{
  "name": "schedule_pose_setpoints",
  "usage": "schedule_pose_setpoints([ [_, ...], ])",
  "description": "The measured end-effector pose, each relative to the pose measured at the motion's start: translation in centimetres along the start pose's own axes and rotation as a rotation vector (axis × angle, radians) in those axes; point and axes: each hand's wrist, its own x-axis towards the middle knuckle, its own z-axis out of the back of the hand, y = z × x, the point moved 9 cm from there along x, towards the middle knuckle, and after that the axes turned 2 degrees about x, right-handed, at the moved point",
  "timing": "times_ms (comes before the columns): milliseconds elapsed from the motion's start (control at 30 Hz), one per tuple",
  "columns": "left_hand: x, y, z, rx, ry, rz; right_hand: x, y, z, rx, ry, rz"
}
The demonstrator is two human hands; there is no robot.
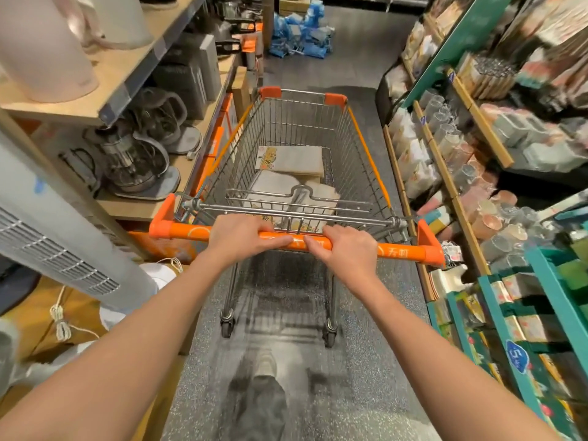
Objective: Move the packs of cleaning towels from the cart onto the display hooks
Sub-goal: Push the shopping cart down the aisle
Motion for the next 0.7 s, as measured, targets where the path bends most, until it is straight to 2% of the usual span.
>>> schedule_pose_setpoints([
  [467, 14.4, 3.4, -0.6, 0.032, 0.007, -0.062, 13.9, -3.7, -5.1, -0.016, 0.024, -0.01],
  [700, 20.2, 5.1, -1.1, 0.022, -0.014, -0.052, 19.2, -5.7, -8.2, -0.015, 0.129, -0.02],
])
